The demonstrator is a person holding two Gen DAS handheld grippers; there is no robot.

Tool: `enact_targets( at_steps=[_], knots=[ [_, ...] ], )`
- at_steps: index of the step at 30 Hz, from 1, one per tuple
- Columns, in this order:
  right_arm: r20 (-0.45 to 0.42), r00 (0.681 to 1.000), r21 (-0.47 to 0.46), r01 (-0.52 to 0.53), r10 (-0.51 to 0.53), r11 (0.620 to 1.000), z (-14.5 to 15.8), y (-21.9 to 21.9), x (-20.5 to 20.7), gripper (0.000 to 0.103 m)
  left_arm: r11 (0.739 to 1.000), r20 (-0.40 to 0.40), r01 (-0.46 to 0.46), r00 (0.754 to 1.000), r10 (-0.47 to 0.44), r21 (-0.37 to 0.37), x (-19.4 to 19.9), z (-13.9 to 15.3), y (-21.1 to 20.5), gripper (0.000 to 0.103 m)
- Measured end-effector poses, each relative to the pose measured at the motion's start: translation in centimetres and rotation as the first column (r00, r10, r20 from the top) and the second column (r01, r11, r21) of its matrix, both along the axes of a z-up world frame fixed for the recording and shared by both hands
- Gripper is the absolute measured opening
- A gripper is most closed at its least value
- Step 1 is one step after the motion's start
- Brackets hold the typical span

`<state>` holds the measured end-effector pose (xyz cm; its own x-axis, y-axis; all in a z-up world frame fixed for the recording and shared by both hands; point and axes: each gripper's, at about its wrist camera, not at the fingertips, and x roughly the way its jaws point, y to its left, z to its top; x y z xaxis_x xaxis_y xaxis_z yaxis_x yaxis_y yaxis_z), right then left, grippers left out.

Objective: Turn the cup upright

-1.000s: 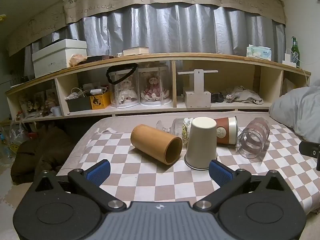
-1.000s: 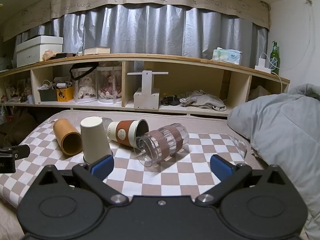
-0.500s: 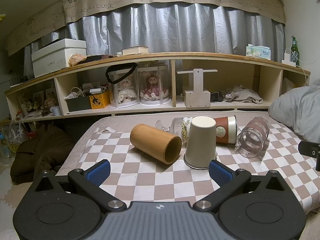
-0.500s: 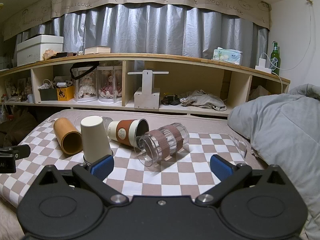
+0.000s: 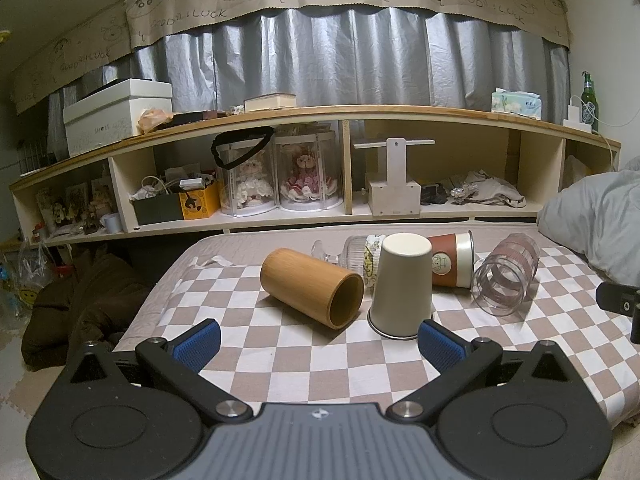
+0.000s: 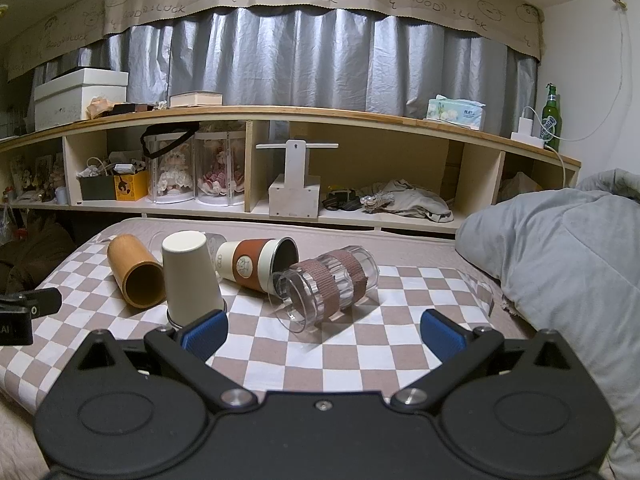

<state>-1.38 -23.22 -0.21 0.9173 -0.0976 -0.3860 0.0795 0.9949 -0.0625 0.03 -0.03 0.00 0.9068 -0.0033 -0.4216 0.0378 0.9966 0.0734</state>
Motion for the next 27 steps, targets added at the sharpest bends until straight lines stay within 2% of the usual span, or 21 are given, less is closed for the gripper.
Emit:
enact_targets(
  at_steps=[27],
  knots=[
    [-0.003,1.000,-0.005,-0.001,0.001,1.000,-0.13,0.13,0.11,0.103,1.000,0.003,-0.001,1.000,0.001,0.007,-0.14,-0.12,-0.53,0.103]
  ],
)
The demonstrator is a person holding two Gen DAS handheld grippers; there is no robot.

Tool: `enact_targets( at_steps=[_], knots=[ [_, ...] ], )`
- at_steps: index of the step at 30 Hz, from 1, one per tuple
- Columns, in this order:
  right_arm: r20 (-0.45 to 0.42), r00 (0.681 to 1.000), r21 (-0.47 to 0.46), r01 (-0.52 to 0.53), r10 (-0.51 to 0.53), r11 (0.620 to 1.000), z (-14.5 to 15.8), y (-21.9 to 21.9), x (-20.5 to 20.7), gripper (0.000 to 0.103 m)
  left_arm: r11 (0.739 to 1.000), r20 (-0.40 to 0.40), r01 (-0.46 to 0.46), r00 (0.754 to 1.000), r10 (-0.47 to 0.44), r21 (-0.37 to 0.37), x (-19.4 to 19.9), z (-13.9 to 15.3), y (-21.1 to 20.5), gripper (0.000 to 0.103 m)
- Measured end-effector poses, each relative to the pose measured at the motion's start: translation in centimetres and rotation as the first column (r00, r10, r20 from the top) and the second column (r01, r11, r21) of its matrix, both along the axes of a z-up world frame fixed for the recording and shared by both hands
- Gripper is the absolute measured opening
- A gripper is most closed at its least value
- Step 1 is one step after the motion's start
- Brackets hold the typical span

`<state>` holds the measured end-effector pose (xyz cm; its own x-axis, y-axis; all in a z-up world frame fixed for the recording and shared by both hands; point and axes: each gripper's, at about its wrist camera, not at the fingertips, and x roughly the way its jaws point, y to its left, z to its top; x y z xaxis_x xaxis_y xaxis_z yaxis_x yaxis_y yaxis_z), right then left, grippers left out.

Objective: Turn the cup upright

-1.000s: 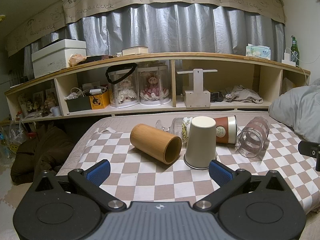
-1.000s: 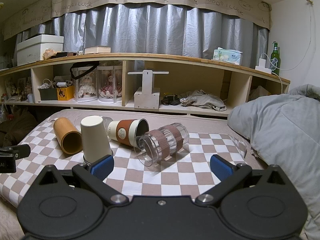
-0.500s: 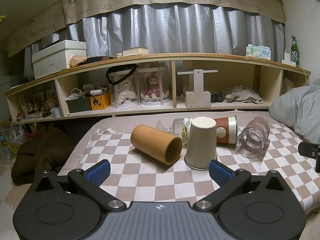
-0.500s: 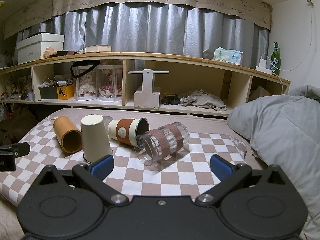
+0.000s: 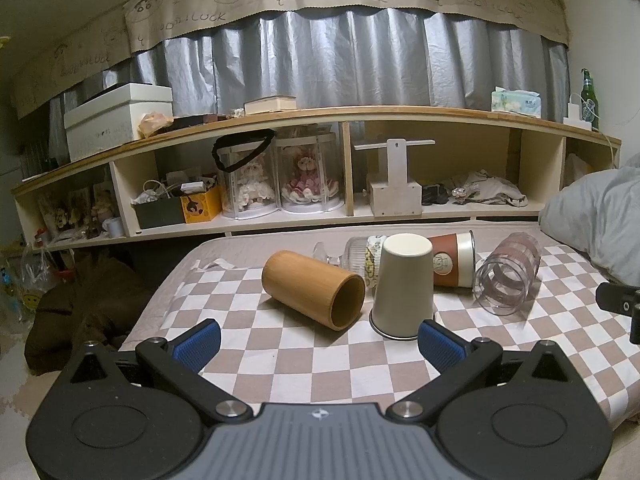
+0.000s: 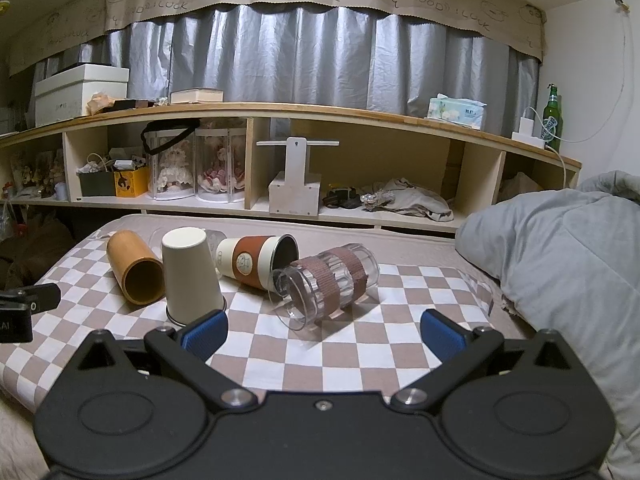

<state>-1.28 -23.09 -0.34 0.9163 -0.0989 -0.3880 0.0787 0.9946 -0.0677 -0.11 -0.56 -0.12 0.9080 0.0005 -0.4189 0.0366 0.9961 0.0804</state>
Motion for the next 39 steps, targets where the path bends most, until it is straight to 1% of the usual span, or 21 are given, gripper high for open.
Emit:
enact_targets(
  at_steps=[39],
  knots=[
    [-0.013,1.000,0.000,0.005,-0.005,1.000,-0.40,-0.04,0.29,0.103,1.000,0.005,0.005,1.000,-0.005,0.009,0.09,0.20,-0.43,0.103]
  ],
)
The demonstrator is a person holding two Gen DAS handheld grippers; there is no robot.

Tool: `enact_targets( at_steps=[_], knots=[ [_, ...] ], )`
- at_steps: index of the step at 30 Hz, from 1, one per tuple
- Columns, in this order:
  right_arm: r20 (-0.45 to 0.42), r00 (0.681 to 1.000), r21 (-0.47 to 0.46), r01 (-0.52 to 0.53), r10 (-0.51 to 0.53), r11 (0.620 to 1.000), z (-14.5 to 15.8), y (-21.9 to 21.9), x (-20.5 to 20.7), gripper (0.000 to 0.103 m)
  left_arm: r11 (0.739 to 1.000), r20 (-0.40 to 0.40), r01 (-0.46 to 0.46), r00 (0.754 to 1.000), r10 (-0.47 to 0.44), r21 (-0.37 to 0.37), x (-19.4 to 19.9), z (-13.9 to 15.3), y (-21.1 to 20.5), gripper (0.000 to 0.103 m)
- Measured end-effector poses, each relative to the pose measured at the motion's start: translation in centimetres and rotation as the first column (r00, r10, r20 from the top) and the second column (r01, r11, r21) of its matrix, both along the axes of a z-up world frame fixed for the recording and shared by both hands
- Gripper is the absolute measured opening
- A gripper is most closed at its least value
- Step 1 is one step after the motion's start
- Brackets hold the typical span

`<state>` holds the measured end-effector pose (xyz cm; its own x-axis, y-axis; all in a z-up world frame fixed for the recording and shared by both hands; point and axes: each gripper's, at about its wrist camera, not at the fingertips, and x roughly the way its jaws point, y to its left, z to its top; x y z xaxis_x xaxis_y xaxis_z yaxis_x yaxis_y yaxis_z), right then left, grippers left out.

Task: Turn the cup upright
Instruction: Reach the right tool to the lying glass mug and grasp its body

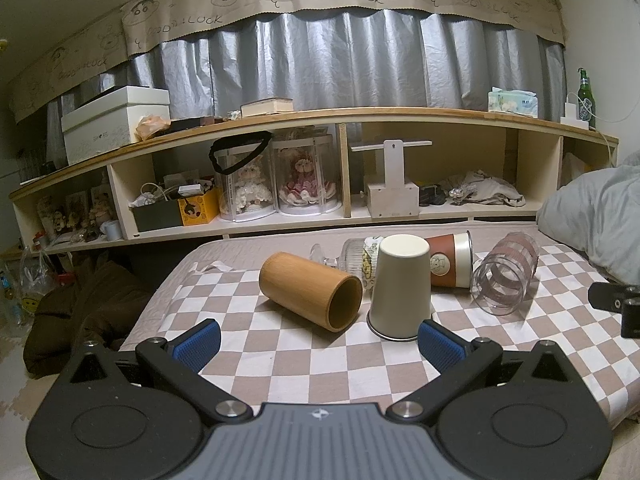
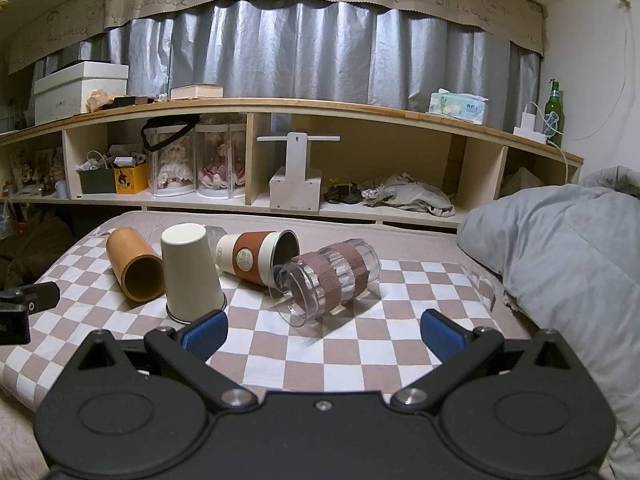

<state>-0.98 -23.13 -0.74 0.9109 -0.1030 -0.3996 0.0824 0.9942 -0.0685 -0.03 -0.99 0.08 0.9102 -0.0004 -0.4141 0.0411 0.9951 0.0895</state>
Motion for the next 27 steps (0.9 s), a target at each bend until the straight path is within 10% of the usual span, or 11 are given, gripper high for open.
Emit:
enact_targets(
  at_steps=[19,27],
  knots=[
    [-0.080,0.993,0.122,0.099,-0.090,0.988,2.0,-3.3,9.9,0.103,0.999,0.011,0.030,1.000,-0.029,-0.014,1.1,-0.8,0.6,0.103],
    [-0.239,0.955,0.319,0.249,-0.177,0.914,0.3,-5.4,17.4,0.103,0.998,0.018,0.019,1.000,-0.018,-0.068,1.9,-1.6,1.6,0.103]
  ],
)
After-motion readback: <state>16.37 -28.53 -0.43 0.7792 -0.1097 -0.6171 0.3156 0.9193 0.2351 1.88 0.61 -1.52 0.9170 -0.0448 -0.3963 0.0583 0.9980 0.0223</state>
